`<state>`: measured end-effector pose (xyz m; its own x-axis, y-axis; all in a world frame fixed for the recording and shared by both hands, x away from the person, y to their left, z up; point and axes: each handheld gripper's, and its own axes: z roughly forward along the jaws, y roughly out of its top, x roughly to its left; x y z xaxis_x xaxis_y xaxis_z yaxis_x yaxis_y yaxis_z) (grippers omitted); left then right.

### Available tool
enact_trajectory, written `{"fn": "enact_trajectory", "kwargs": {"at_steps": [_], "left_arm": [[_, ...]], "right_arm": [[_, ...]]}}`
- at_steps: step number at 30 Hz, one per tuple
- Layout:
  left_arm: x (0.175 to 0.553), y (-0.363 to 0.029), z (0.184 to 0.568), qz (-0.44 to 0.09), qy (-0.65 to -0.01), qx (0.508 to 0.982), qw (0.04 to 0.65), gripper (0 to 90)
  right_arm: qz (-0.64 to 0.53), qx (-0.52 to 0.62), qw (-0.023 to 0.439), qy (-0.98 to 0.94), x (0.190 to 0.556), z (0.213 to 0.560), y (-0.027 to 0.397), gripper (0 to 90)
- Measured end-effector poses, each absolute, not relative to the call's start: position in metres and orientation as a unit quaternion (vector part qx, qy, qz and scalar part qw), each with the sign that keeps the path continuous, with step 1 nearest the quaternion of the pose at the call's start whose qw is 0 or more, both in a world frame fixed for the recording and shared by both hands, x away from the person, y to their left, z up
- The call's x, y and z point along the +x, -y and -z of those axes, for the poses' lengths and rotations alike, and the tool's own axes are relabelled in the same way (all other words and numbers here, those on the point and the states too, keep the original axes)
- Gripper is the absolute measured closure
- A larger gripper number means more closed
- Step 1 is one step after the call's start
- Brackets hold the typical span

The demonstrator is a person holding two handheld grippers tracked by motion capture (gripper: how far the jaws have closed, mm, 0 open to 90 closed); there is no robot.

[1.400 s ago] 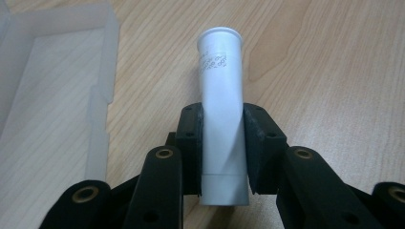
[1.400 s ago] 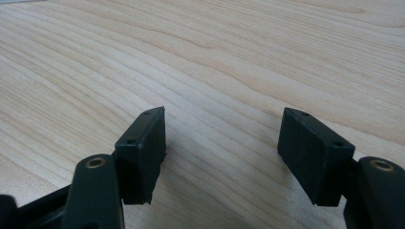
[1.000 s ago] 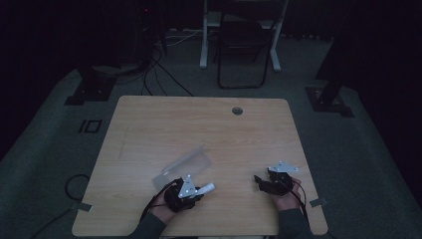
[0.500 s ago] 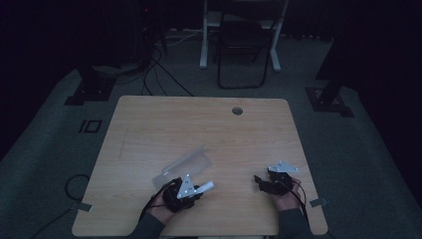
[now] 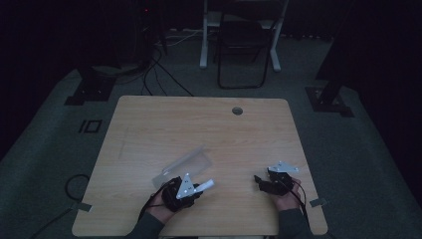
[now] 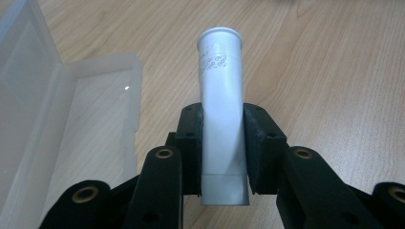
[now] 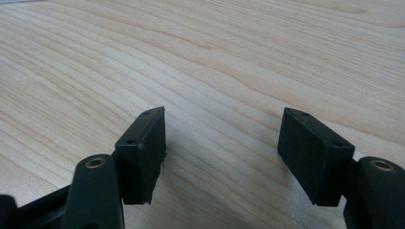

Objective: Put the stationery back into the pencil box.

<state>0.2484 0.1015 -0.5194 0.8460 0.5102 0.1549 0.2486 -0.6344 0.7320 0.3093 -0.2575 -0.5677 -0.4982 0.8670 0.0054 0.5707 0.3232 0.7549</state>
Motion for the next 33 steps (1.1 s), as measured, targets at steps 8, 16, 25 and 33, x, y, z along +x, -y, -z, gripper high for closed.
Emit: {"fn": "enact_trajectory", "kwargs": {"at_steps": [8, 16, 25, 33], "left_arm": [[0.248, -0.103, 0.514, -0.184, -0.213, 0.885, 0.371, 70.7], [0.249, -0.105, 0.51, -0.191, -0.214, 0.882, 0.373, 70.7], [0.252, -0.108, 0.506, -0.2, -0.219, 0.879, 0.373, 70.7], [0.254, -0.111, 0.505, -0.207, -0.227, 0.876, 0.373, 70.7]], "right_arm": [[-0.36, 0.457, 0.205, -0.787, 0.309, 0.568, 0.257, 33.6], [-0.36, 0.457, 0.206, -0.787, 0.309, 0.568, 0.258, 33.6], [-0.36, 0.457, 0.206, -0.787, 0.309, 0.568, 0.258, 33.6], [-0.36, 0.457, 0.205, -0.787, 0.309, 0.568, 0.257, 33.6]]}}
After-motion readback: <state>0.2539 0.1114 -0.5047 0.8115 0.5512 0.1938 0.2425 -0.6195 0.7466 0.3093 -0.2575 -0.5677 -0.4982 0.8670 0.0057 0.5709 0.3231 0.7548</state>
